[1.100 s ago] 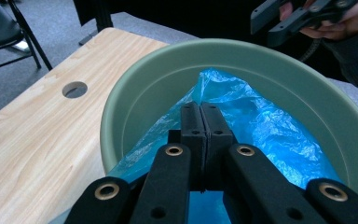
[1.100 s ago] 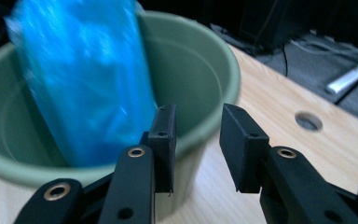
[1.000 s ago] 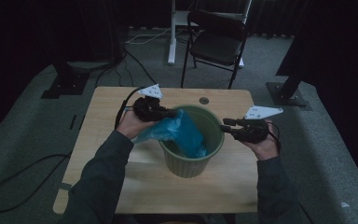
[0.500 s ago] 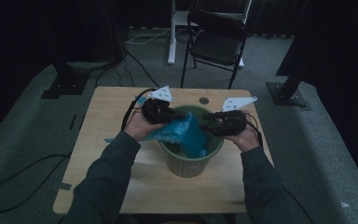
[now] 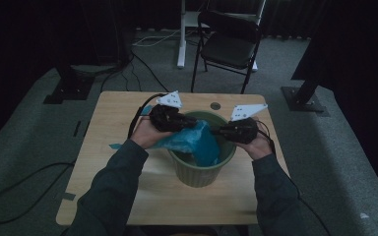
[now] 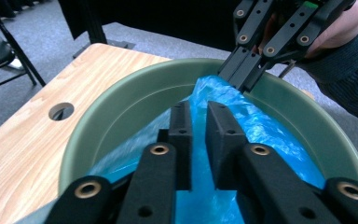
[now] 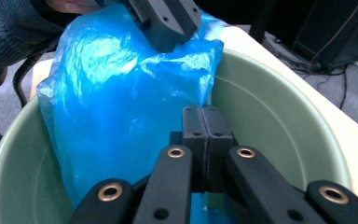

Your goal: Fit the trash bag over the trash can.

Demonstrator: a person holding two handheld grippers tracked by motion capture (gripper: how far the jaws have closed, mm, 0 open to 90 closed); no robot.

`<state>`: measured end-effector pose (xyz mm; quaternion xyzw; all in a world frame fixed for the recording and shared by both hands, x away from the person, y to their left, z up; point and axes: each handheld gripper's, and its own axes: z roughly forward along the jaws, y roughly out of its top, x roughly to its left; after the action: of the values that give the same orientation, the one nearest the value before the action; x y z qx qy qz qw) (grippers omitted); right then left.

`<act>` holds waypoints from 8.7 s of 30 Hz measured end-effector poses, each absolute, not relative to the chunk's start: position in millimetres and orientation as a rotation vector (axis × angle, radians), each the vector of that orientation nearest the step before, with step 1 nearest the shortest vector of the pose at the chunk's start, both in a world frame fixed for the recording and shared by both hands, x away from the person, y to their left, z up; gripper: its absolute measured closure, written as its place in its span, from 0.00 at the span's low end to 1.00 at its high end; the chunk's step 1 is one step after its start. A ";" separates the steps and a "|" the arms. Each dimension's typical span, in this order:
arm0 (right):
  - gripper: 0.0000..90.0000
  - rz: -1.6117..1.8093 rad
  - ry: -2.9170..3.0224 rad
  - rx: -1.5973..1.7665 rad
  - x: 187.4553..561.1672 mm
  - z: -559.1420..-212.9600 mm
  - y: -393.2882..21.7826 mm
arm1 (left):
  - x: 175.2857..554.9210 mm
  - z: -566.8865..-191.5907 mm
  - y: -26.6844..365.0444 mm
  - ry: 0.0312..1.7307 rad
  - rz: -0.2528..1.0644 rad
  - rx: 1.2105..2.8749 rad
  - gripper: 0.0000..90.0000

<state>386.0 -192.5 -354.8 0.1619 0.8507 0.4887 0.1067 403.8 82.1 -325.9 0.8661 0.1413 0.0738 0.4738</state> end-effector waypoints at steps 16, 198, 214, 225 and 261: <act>1.00 1.435 2.450 0.522 381.7 -356.0 -214.1 | 387.5 -323.9 153.7 0.484 0.223 2.012 0.73; 1.00 1.202 2.446 0.460 369.2 -329.8 -141.6 | 387.9 -327.0 111.6 0.722 0.401 2.022 0.89; 0.65 1.313 2.401 0.518 370.1 -320.8 -142.3 | 381.4 -333.7 110.5 0.694 0.380 2.056 0.76; 0.57 1.345 2.416 0.512 369.1 -319.8 -131.9 | 382.9 -335.4 99.3 0.679 0.356 2.065 0.77; 0.85 1.020 2.459 0.569 379.5 -325.7 -94.6 | 380.9 -351.5 120.3 0.773 0.394 2.134 0.80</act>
<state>379.5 -94.6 -325.7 0.2043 0.8836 0.3663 0.2080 380.9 120.3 -351.5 0.8463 0.3064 0.1562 0.4068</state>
